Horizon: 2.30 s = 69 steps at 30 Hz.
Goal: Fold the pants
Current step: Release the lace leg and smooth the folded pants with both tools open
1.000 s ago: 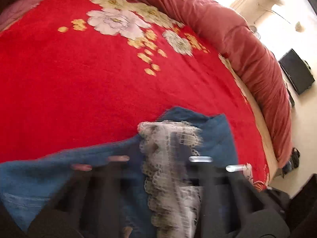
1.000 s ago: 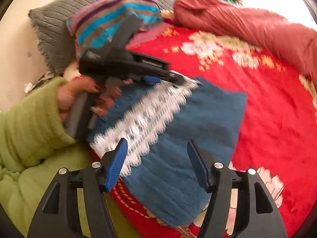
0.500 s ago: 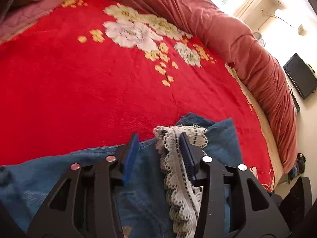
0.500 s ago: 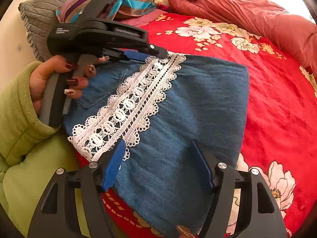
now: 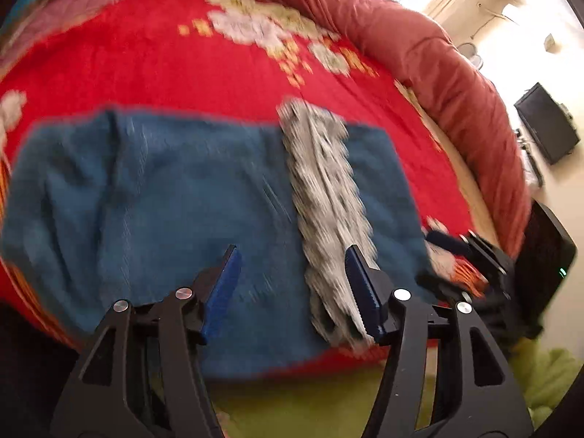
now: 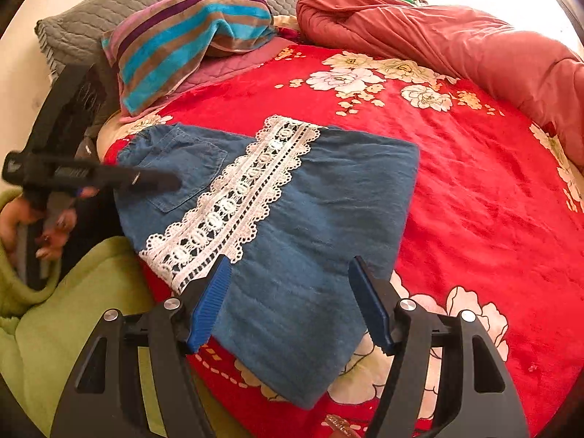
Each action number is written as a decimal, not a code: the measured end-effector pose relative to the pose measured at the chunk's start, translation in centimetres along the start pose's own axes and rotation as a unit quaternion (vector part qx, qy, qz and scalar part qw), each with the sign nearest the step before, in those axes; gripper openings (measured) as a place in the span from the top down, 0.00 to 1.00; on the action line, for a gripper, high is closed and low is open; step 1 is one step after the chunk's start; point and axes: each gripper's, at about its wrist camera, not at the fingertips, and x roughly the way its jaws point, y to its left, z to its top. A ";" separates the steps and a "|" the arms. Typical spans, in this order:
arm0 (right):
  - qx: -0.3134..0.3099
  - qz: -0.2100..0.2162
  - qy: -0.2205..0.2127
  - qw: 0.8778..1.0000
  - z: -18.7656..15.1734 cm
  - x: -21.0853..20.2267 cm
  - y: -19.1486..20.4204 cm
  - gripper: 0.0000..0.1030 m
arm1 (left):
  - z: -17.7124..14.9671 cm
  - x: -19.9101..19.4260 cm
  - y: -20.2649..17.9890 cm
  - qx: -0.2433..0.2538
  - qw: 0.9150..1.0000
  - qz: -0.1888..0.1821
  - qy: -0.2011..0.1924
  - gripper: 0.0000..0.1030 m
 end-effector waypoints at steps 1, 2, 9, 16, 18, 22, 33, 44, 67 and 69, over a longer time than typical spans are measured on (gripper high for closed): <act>-0.001 0.001 0.000 1.000 -0.1 0.0 0.0 0.37 | -0.5 0.1 -0.2 -0.004 1.000 -0.013 0.009 0.50; -0.002 0.001 0.000 1.000 -0.1 0.0 0.0 0.37 | -0.8 0.3 -0.5 -0.002 1.000 -0.017 0.015 0.50; 0.008 0.003 -0.002 1.000 -0.7 0.0 -0.3 0.37 | -1.4 3.5 -2.1 0.006 0.997 -0.020 0.071 0.50; 0.008 0.005 0.003 1.000 -0.8 0.4 0.1 0.37 | -1.4 3.7 -3.1 0.026 0.997 -0.011 0.067 0.91; -0.002 0.009 -0.005 1.000 -0.5 -0.2 0.6 0.37 | -1.7 2.6 -3.1 0.032 0.998 -0.005 0.056 0.92; -0.016 0.006 -0.007 1.000 -0.1 -0.1 1.3 0.37 | -2.0 2.5 -2.7 0.033 0.998 0.008 0.061 0.91; -0.003 -0.025 0.044 0.999 -2.6 2.4 -0.2 0.38 | -2.1 3.1 -1.9 0.027 0.997 0.007 0.076 0.82; 0.009 -0.024 0.021 0.999 -1.7 0.5 -0.5 0.36 | -1.6 1.8 -3.0 0.045 0.998 0.033 0.044 0.79; 0.030 -0.025 -0.027 0.999 1.7 -2.5 -0.4 0.11 | -1.6 -4.9 -2.4 0.051 0.989 0.120 -0.069 0.12; 0.024 -0.026 -0.030 0.999 2.2 -2.7 -0.1 0.11 | -1.6 -5.7 -1.8 0.042 0.988 0.123 -0.078 0.10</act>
